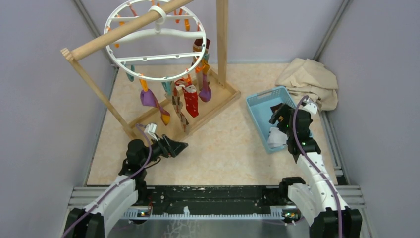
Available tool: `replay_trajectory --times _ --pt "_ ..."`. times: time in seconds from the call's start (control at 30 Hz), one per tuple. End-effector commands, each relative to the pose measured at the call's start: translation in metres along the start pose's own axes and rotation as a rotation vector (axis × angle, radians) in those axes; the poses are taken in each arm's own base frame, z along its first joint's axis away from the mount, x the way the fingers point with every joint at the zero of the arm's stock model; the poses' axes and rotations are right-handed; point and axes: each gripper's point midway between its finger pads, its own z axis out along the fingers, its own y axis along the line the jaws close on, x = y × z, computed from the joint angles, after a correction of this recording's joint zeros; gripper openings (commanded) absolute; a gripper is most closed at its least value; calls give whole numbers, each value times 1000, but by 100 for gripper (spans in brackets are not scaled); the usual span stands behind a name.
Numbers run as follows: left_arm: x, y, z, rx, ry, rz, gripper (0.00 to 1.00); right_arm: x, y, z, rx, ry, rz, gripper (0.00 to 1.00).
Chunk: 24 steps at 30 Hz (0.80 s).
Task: Clip the socks to the hanger
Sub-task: Move the clothesline to the center of the board.
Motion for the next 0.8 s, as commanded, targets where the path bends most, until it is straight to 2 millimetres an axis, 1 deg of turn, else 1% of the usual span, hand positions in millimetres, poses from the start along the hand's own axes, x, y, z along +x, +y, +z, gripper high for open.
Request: replay_trajectory --times 0.0,0.1,0.2,0.33,0.43,0.5,0.63,0.67,0.77 --pt "2 29 2 -153 3 -28 98 -17 1 -2 9 -65 2 89" --pt "7 25 5 -153 76 -44 98 -25 5 -4 -1 -83 8 87" --pt "3 23 7 -149 62 -63 99 -28 9 -4 -26 -104 13 86" --pt "-5 29 7 -206 50 -62 98 -23 14 1 -58 -91 11 85" --pt "-14 28 7 -219 29 -26 98 -17 13 5 -57 -66 -4 85" --pt "-23 32 7 -267 5 11 98 -14 14 7 -61 -53 -8 85" --pt "-34 38 10 -328 -18 54 98 -12 19 10 -84 -41 -9 85" --pt "-37 37 12 -333 -17 62 98 -11 20 11 -88 -36 -9 85" --pt "-47 24 22 -311 -11 89 98 -10 23 13 -98 -26 -3 84"
